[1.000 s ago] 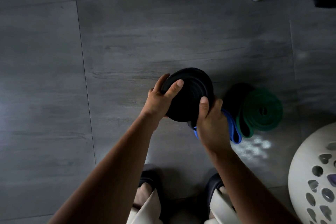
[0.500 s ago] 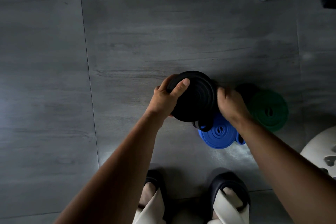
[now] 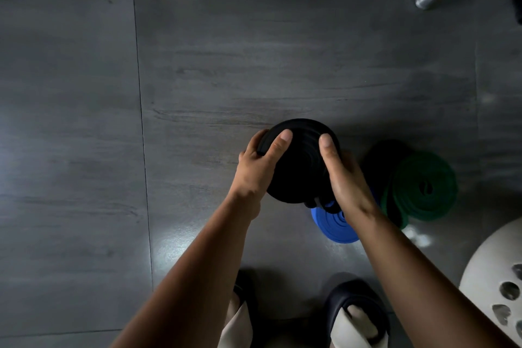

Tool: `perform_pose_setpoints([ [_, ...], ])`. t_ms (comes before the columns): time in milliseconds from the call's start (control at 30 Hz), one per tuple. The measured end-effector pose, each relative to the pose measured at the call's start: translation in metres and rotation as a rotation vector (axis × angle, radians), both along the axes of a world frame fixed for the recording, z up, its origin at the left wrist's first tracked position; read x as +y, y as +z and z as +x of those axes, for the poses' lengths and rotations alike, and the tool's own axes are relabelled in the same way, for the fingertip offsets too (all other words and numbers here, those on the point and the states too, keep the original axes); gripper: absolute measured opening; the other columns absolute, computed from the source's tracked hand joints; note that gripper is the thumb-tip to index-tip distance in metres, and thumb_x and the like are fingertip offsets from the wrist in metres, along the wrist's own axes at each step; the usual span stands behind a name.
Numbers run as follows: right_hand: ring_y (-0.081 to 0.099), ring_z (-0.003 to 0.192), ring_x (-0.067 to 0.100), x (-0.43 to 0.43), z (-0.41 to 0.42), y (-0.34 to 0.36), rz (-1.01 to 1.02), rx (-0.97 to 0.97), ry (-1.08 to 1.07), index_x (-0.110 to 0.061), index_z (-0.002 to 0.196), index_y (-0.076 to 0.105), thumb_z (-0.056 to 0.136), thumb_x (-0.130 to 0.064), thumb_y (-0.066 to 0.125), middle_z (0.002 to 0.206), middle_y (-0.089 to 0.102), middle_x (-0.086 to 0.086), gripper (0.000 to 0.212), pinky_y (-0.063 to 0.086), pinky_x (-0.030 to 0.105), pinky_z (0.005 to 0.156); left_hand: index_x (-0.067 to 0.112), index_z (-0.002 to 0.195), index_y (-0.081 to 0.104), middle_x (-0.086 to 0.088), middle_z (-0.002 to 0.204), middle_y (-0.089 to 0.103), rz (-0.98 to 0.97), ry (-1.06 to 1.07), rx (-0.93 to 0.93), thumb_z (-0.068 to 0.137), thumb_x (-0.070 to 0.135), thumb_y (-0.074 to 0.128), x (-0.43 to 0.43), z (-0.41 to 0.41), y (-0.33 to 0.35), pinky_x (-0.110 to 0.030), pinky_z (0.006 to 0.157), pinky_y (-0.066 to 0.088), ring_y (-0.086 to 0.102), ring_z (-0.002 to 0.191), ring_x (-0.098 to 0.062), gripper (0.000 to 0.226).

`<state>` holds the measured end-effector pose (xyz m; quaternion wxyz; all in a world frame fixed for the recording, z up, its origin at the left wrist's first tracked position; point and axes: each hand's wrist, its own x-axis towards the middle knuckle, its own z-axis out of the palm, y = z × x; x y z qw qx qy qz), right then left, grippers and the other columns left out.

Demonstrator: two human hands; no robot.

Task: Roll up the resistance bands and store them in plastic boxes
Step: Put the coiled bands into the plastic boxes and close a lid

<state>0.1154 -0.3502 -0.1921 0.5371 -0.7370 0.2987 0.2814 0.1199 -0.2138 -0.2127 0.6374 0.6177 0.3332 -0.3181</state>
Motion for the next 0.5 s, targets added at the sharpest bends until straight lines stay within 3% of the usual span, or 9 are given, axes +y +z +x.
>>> perform_pose_setpoints([
  [67, 0.053, 0.094, 0.012, 0.006, 0.001, 0.002, -0.035, -0.020, 0.021, -0.016, 0.098, 0.055, 0.087, -0.055, 0.041, 0.099, 0.053, 0.000, 0.043, 0.042, 0.023, 0.083, 0.034, 0.123, 0.052, 0.004, 0.122, 0.058, -0.045, 0.065, -0.006, 0.059, 0.067, 0.067, 0.006, -0.005, 0.005, -0.034, 0.095, 0.048, 0.056, 0.112, -0.014, 0.074],
  [200, 0.048, 0.085, -0.003, 0.024, 0.009, 0.008, 0.037, -0.086, 0.029, -0.030, 0.079, 0.051, 0.075, -0.065, 0.048, 0.108, 0.050, 0.000, 0.036, 0.038, 0.016, 0.080, 0.031, 0.131, 0.046, 0.007, 0.122, 0.060, -0.089, 0.222, 0.008, 0.066, 0.063, 0.067, 0.020, -0.015, 0.014, -0.032, 0.097, 0.045, 0.055, 0.114, -0.011, 0.075],
  [300, 0.043, 0.080, 0.002, 0.035, 0.014, 0.011, 0.056, -0.172, 0.154, -0.040, 0.061, 0.055, 0.068, -0.077, 0.047, 0.084, 0.046, -0.005, 0.039, 0.038, 0.020, 0.072, 0.028, 0.128, 0.049, 0.004, 0.119, 0.063, -0.169, 0.328, 0.005, 0.066, 0.058, 0.063, 0.029, -0.021, 0.026, -0.027, 0.085, 0.050, 0.061, 0.108, -0.011, 0.070],
  [400, 0.056, 0.101, 0.003, 0.042, 0.007, 0.024, 0.165, -0.136, 0.184, -0.037, 0.088, 0.062, 0.072, -0.075, 0.048, 0.105, 0.062, -0.007, 0.044, 0.044, 0.022, 0.088, 0.029, 0.124, 0.052, 0.005, 0.113, 0.066, -0.155, 0.376, -0.016, 0.065, 0.058, 0.063, 0.038, -0.028, 0.043, -0.025, 0.082, 0.050, 0.062, 0.103, -0.008, 0.066],
  [500, 0.053, 0.107, -0.009, 0.044, -0.007, 0.060, 0.284, -0.072, 0.229, -0.033, 0.114, 0.055, 0.072, -0.065, 0.051, 0.114, 0.060, -0.019, 0.053, 0.039, 0.013, 0.090, 0.033, 0.122, 0.053, 0.007, 0.111, 0.067, -0.135, 0.390, 0.023, 0.065, 0.061, 0.066, 0.049, -0.043, 0.072, -0.030, 0.090, 0.048, 0.062, 0.105, -0.009, 0.065],
])
